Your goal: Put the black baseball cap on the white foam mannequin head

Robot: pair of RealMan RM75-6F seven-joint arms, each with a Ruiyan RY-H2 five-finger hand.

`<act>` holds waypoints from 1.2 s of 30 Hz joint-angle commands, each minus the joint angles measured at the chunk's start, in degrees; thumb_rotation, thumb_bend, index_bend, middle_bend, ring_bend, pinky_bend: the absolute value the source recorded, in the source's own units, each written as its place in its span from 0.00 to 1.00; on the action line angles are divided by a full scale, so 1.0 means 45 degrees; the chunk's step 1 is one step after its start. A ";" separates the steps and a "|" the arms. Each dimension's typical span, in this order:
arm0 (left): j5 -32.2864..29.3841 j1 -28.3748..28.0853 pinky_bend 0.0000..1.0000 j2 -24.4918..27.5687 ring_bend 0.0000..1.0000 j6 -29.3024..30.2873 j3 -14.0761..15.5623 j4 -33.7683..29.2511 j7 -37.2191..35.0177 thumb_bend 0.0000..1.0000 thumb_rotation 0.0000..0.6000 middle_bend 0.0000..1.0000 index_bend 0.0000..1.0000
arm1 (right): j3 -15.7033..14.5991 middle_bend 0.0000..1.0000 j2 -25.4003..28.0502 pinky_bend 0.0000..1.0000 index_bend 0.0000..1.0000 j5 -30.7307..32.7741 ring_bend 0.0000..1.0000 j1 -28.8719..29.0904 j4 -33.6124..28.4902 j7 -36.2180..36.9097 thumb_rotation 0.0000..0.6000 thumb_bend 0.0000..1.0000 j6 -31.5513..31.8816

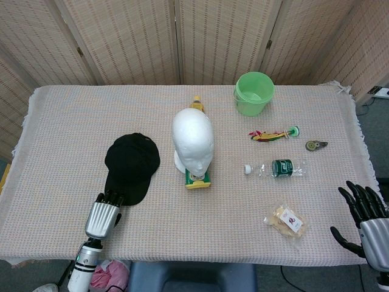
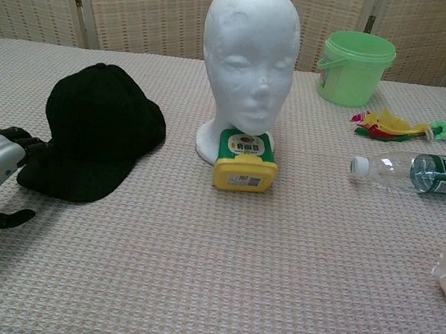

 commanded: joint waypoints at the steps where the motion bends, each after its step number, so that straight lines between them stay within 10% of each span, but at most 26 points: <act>1: 0.0035 -0.0107 0.44 -0.0255 0.31 0.0073 0.0066 0.0393 -0.0227 0.23 1.00 0.42 0.35 | 0.0008 0.00 0.0034 0.00 0.00 -0.0036 0.00 -0.0053 0.0047 0.0129 1.00 0.19 0.0118; 36: -0.0582 -0.0974 0.44 -0.1195 0.30 0.0056 0.0117 0.2455 -0.0854 0.34 1.00 0.42 0.34 | 0.0055 0.00 0.0131 0.00 0.00 -0.0169 0.00 -0.0169 0.0134 0.0338 1.00 0.19 0.0151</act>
